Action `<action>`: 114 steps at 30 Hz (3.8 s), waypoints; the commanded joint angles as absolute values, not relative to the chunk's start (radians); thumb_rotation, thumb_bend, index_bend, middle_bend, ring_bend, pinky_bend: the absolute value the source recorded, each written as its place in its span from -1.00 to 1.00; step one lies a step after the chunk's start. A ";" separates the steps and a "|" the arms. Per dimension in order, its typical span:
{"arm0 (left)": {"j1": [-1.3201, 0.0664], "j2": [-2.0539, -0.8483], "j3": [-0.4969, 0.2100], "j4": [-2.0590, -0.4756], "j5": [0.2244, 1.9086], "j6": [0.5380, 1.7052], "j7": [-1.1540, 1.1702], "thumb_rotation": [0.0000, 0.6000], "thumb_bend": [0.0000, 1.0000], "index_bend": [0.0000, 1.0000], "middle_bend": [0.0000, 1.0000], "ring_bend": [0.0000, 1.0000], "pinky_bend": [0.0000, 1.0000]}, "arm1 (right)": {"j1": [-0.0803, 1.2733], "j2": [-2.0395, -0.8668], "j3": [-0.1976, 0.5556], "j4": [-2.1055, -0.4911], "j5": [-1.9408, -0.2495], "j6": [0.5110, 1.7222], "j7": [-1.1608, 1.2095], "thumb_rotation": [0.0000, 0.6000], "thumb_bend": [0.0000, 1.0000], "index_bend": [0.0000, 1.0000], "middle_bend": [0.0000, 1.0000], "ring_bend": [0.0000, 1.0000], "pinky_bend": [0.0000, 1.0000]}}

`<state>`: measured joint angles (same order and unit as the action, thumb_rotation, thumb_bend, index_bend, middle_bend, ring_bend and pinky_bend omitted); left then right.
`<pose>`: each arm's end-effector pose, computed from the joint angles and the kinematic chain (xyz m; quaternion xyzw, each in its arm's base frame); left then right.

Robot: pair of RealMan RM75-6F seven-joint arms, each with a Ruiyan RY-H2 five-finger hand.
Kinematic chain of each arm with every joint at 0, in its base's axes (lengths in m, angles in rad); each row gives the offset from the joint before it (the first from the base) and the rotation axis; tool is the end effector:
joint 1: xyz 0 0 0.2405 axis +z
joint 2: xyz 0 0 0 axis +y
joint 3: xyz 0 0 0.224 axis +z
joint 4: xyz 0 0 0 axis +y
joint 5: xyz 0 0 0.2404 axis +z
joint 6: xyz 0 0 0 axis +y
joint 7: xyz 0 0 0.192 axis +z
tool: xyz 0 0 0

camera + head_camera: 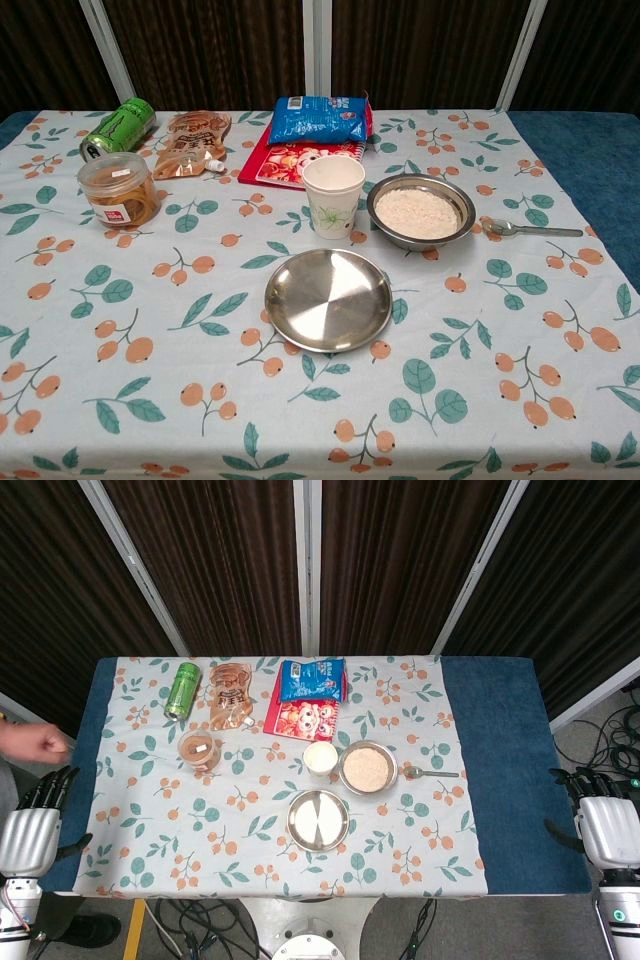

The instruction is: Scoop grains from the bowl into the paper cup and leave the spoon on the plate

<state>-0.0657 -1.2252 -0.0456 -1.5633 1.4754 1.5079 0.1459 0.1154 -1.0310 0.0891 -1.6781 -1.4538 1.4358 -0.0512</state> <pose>-0.2982 0.2221 0.0942 -0.5964 -0.3689 -0.3566 0.6173 -0.2882 -0.2468 0.1385 0.6021 -0.3694 0.3695 0.6036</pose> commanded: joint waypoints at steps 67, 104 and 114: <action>-0.061 -1.263 -0.042 -1.497 1.445 1.484 0.098 1.00 -1.00 -0.77 -0.63 -0.76 -0.52 | 0.664 -1.615 0.125 -1.066 -1.057 0.789 -0.438 1.00 -0.58 -0.03 -0.02 -0.63 -0.56; -0.056 -1.278 -0.045 -1.472 1.442 1.486 0.079 1.00 -1.00 -0.78 -0.63 -0.76 -0.52 | 0.671 -1.589 0.119 -1.093 -1.025 0.779 -0.425 1.00 -0.35 0.18 0.15 -0.51 -0.52; -0.057 -1.273 -0.047 -1.477 1.448 1.492 0.081 1.00 -1.00 -0.77 -0.63 -0.76 -0.52 | 0.675 -1.403 0.135 -1.306 -1.074 0.816 -0.418 1.00 -0.35 0.22 0.17 -0.49 -0.51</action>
